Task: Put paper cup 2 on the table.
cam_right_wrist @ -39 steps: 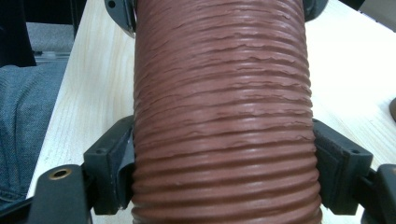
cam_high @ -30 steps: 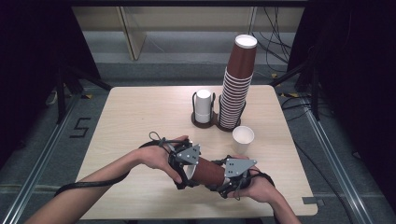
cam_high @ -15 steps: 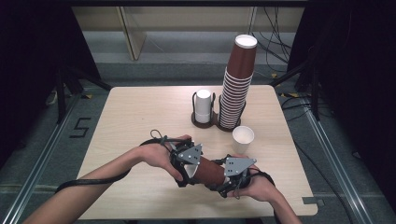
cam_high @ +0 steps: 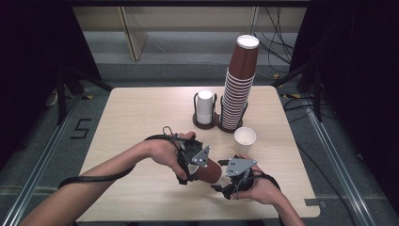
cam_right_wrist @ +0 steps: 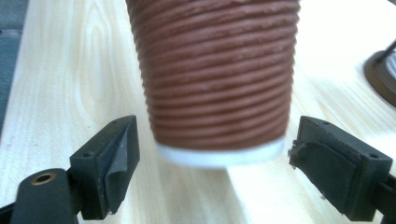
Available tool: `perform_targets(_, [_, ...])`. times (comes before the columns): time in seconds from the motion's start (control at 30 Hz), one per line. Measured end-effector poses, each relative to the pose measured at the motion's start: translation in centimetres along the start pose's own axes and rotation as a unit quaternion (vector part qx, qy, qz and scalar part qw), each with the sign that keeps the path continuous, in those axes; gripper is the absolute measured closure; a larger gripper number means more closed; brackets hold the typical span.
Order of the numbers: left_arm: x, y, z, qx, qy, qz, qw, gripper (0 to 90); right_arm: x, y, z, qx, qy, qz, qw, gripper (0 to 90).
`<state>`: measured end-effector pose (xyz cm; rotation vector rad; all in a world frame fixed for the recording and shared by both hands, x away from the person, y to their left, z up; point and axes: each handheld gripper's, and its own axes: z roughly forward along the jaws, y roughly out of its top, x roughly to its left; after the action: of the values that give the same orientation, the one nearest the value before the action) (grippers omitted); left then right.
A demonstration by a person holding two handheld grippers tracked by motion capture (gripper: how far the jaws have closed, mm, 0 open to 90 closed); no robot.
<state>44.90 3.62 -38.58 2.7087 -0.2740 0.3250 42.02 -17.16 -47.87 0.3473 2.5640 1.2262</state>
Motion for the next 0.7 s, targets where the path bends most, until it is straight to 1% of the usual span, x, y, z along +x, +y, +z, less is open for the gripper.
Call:
perform_targets(0.03, [0.0,0.1,0.0,0.008,0.003,0.002,1.0,7.5,-0.1,0.0,-0.1,0.003,-0.004,0.002,1.0,15.2])
perform_targets(0.07, [0.2,0.2,-0.2,0.029,0.006,0.018,0.9994,7.4,-0.2,0.1,-0.1,0.003,-0.009,-0.006,0.9999,15.2])
perform_targets(0.1, [0.3,0.3,-0.2,0.043,0.008,0.024,0.9987,7.4,-0.2,0.1,-0.2,0.007,-0.011,-0.003,0.9999,15.2])
perform_targets(0.13, [0.3,0.3,-0.2,0.049,0.009,0.026,0.9984,7.4,-0.2,0.2,-0.2,0.01,-0.017,-0.003,0.9998,15.2])
perform_targets(0.17, [0.3,0.4,-0.1,0.055,0.01,0.025,0.9981,7.3,-0.2,0.3,-0.2,0.011,-0.018,-0.005,0.9998,15.2])
perform_targets(0.2, [0.4,0.4,-0.1,0.063,0.011,0.029,0.9975,7.3,-0.2,0.5,-0.2,0.01,-0.022,-0.007,0.9997,15.2])
perform_targets(0.23, [0.4,0.5,-0.1,0.069,0.012,0.03,0.9971,7.3,-0.2,0.6,-0.1,0.008,-0.026,-0.011,0.9996,15.2])
perform_targets(0.27, [0.4,0.5,0.0,0.073,0.012,0.029,0.9969,7.3,-0.1,0.8,-0.2,0.007,-0.031,-0.006,0.9995,15.2])
perform_targets(0.3, [0.4,0.5,0.0,0.078,0.012,0.029,0.9964,7.3,-0.1,1.1,-0.1,0.0,-0.036,-0.006,0.9993,15.2])
perform_targets(0.4, [0.5,0.6,0.0,0.087,0.011,0.029,0.9957,7.3,0.1,1.8,0.1,-0.012,-0.044,-0.017,0.9988,15.1])
perform_targets(0.47, [0.5,0.7,0.0,0.091,0.009,0.03,0.9954,7.3,0.1,2.3,0.4,-0.02,-0.044,-0.022,0.9986,15.5])
perform_targets(0.5, [0.5,0.7,0.0,0.092,0.008,0.032,0.9952,7.3,0.1,2.5,0.5,-0.025,-0.049,-0.03,0.998,15.5])
perform_targets(0.53, [0.5,0.8,0.1,0.093,0.008,0.033,0.9951,7.3,0.2,2.7,0.6,-0.027,-0.044,-0.021,0.9984,15.7])
perform_targets(0.57, [0.5,0.8,0.1,0.093,0.009,0.032,0.9951,7.3,0.2,2.9,0.8,-0.032,-0.041,-0.027,0.9983,15.9])
perform_targets(0.6, [0.6,0.9,0.1,0.093,0.009,0.033,0.9951,7.3,0.2,3.1,0.9,-0.036,-0.048,-0.033,0.9976,16.0])
perform_targets(0.63, [0.6,0.9,0.1,0.092,0.01,0.033,0.9951,7.3,0.3,3.2,1.1,-0.039,-0.041,-0.029,0.998,16.2])
perform_targets(0.7, [0.6,0.9,0.1,0.09,0.009,0.032,0.9954,7.3,0.4,3.5,1.4,-0.04,-0.037,-0.022,0.9983,16.3])
